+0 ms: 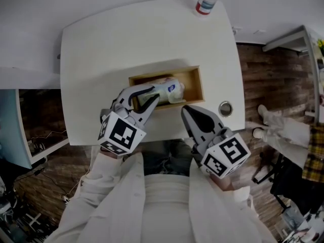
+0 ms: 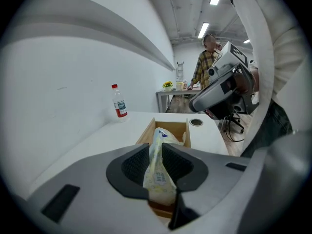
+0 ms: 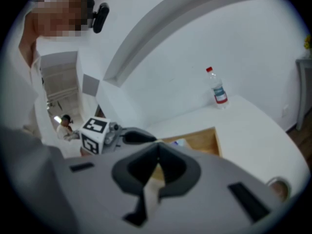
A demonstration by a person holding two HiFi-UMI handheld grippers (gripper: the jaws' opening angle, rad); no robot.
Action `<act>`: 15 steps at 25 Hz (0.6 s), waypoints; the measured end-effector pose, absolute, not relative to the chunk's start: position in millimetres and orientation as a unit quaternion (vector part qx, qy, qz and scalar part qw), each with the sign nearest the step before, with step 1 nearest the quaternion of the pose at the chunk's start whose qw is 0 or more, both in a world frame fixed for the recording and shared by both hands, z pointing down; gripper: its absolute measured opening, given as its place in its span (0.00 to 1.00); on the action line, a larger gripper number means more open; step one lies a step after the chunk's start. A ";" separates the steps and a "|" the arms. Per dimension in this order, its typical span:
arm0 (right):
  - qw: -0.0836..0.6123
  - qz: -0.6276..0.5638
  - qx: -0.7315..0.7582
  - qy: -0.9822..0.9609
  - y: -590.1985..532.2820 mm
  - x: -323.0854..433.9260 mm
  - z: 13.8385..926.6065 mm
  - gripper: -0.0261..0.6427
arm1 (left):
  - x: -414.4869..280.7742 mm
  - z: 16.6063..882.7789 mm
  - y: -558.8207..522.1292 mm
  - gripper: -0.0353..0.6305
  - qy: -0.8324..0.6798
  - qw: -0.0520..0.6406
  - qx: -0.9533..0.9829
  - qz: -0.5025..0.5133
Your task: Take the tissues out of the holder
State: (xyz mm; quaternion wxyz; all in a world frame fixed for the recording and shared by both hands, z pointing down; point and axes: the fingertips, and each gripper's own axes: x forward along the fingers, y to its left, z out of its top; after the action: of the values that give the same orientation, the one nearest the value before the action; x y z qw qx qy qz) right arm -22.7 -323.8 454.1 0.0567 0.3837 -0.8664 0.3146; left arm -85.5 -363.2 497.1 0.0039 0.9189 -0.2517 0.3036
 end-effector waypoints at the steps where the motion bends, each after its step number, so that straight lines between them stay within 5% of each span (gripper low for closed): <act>1: 0.055 0.313 0.385 -0.866 -326.1 -22.9 454.8 0.05 | -85.8 498.5 -365.3 0.20 -0.251 0.009 0.920 0.300; 6: 0.054 0.306 0.384 -0.869 -325.6 -23.9 452.0 0.05 | -85.2 501.0 -362.9 0.11 -0.244 0.009 0.920 0.306; 15: 0.052 0.295 0.381 -0.875 -328.4 -24.1 445.8 0.05 | -84.1 494.9 -362.3 0.08 -0.253 0.027 0.923 0.290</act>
State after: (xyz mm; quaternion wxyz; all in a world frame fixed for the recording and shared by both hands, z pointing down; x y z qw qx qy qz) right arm -24.1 -328.4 445.8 0.0523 0.3808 -0.8748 0.2950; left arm -84.1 -362.3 494.9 0.0274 0.9227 -0.2530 0.2897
